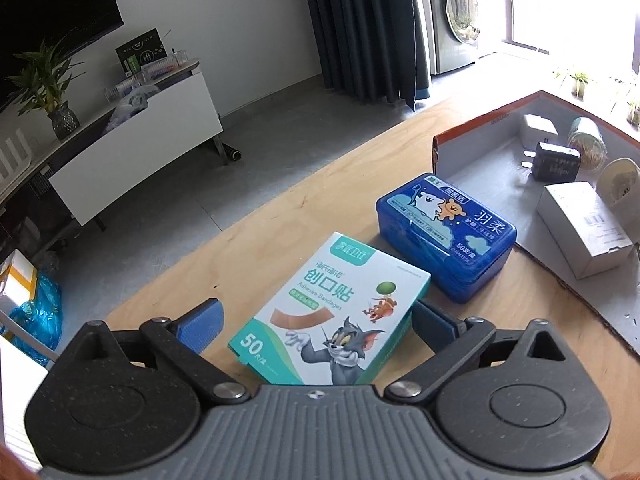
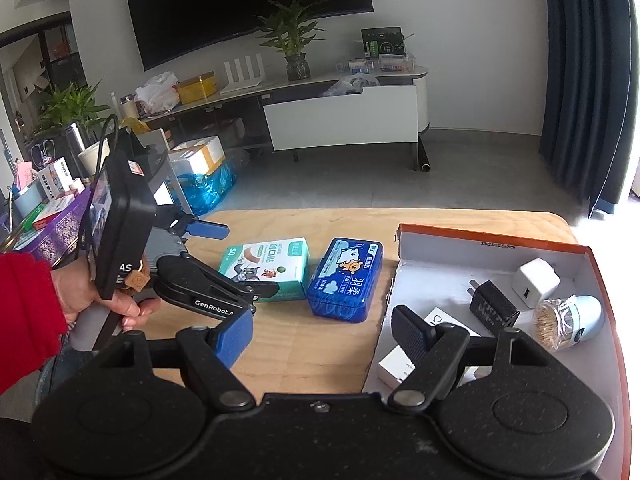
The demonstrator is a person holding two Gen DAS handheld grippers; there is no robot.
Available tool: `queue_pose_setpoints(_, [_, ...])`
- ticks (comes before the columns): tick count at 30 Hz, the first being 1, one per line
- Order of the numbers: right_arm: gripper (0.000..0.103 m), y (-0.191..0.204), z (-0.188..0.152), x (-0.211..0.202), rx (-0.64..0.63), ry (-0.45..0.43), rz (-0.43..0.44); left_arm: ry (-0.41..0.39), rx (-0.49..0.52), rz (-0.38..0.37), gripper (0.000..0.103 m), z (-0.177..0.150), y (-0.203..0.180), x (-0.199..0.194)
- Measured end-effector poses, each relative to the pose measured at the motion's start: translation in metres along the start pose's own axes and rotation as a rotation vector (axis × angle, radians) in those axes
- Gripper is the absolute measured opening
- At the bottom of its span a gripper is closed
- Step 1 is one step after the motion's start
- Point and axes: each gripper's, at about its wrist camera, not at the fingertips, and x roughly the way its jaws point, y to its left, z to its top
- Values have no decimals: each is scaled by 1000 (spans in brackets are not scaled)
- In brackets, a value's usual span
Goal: Organize rigid objects
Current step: 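Grasp the green bandage box with the left gripper while the right grasps the blue box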
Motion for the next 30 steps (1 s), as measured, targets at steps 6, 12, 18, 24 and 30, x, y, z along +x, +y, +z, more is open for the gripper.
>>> queue_pose_setpoints(6, [90,-4,0,7,18,7,0,42,-169,1,103,3,19,14])
queue_pose_setpoints(12, [90,-4,2,15,24,20,6,40,-293,50,98,-1,24,19])
queue_pose_setpoints(18, [91,-4,11,32,52,48,4,33,-389,114,72,-6,14,14])
queue_pose_setpoints(24, [91,3,32,74,62,91,-59,41,-532,184,71,-9,18,-1])
queue_pose_setpoints(30, [91,4,47,130,85,159,-141,41,-601,244,71,-7,21,-21])
